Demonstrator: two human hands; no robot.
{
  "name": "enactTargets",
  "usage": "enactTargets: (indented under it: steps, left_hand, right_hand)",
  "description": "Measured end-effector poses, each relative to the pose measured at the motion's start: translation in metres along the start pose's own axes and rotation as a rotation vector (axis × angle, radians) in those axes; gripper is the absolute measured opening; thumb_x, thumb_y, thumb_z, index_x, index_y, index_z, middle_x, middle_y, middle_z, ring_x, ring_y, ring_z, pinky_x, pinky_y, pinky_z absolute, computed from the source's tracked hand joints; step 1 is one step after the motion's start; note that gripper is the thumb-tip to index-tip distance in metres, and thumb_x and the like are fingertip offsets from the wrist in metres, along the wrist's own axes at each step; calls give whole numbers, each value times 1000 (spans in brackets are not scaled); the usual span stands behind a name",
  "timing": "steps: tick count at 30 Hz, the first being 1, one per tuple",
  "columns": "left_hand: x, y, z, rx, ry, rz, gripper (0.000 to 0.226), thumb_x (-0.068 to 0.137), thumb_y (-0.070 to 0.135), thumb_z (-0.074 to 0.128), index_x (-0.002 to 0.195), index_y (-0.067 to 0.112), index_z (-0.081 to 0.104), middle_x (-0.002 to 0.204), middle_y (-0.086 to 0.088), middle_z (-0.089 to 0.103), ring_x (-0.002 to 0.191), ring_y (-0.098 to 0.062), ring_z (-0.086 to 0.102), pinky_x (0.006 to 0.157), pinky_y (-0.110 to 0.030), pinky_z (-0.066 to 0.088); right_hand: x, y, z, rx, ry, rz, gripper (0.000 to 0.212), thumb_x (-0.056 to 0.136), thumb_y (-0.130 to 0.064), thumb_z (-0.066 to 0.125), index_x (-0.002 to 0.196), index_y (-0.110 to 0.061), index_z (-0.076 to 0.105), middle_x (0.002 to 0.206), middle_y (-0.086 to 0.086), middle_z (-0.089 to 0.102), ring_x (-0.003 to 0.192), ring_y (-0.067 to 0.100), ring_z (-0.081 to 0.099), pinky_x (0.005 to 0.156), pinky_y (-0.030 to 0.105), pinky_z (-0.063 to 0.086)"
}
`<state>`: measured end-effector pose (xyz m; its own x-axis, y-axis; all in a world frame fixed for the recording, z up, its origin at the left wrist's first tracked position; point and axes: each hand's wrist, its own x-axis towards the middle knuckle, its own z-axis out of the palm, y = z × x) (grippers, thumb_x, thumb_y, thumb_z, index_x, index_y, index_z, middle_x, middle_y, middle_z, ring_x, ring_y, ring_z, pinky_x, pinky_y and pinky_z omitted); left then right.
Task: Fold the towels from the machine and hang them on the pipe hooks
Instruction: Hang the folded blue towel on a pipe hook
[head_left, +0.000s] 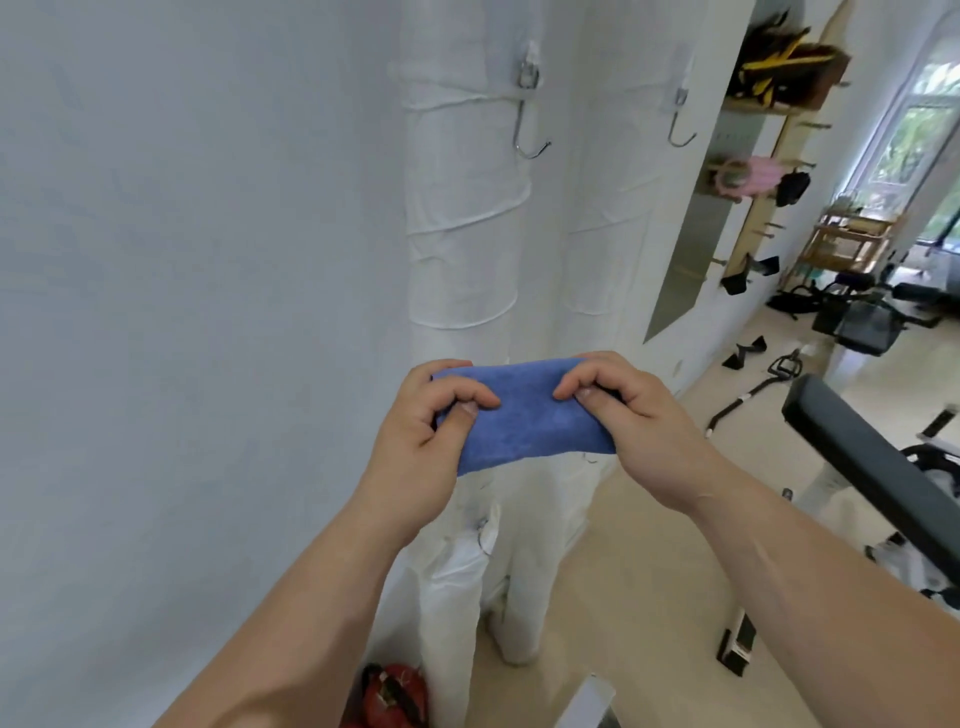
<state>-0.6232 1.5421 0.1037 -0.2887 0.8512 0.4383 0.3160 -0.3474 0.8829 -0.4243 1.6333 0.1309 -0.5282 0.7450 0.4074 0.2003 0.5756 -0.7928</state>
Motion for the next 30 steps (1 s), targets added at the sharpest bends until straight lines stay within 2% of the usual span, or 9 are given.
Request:
enactTargets:
  steps: [2, 3, 5, 9, 15, 17, 21, 25, 30]
  left_hand:
    - [10, 6, 14, -11, 14, 28, 17, 85, 17, 71, 92, 32, 70, 125, 9, 56, 121, 0, 55, 98, -18, 43]
    - [16, 8, 21, 8, 24, 50, 22, 79, 18, 77, 94, 32, 69, 125, 8, 56, 122, 0, 54, 97, -15, 44]
    - [31, 10, 41, 50, 49, 82, 33, 77, 8, 82, 95, 31, 68, 128, 9, 54, 126, 0, 52, 95, -11, 44]
    - [77, 15, 103, 148, 109, 141, 43, 75, -1, 82, 95, 35, 69, 126, 18, 53, 130, 2, 49, 95, -10, 44]
    - [172, 48, 221, 220, 300, 150, 39, 66, 13, 82, 97, 35, 70, 128, 11, 59, 118, -9, 61, 97, -39, 54]
    - [201, 67, 251, 261, 352, 142, 40, 66, 14, 82, 96, 36, 70, 127, 11, 59, 116, -9, 63, 96, -42, 55]
    - [245, 105, 283, 371, 415, 139, 44, 70, 5, 84, 99, 35, 70, 126, 11, 59, 113, -8, 63, 94, -35, 55]
    - [276, 152, 290, 498, 444, 171, 44, 73, 10, 78, 101, 42, 67, 126, 9, 58, 107, -17, 64, 89, -35, 53]
    - [307, 208, 288, 655, 510, 263, 49, 82, 2, 74, 99, 47, 64, 124, 15, 53, 106, -14, 63, 87, -30, 50]
  right_hand:
    - [12, 8, -15, 59, -7, -18, 20, 90, -17, 62, 87, -35, 70, 113, -8, 62, 106, 4, 60, 91, 18, 42]
    - [18, 13, -25, 67, -27, -30, 15, 84, -22, 68, 89, -36, 69, 114, -8, 62, 106, 6, 61, 91, 21, 45]
    - [31, 27, -48, 56, -56, -87, 22, 76, -25, 78, 94, -36, 69, 118, -7, 61, 110, 9, 62, 93, 27, 49]
    - [71, 70, -115, 89, -96, -203, 31, 71, -22, 81, 100, -30, 70, 125, -5, 57, 117, 7, 59, 95, 17, 45]
    - [165, 129, -246, 199, -195, -357, 42, 69, -20, 86, 107, -29, 70, 129, -3, 55, 122, 8, 57, 97, 16, 46]
    - [196, 139, -282, 223, -218, -394, 41, 74, -13, 87, 108, -28, 69, 129, -3, 55, 120, 6, 58, 97, 18, 47]
    - [246, 139, -327, 288, -231, -453, 37, 80, -10, 82, 106, -32, 69, 127, -8, 55, 117, 2, 58, 94, 15, 48]
    - [284, 118, -352, 373, -204, -532, 36, 80, -11, 81, 104, -35, 68, 125, -11, 56, 113, -2, 58, 90, 13, 48]
    - [324, 78, -378, 495, -260, -581, 43, 70, -16, 90, 104, -32, 71, 124, -5, 62, 112, 13, 64, 92, 35, 57]
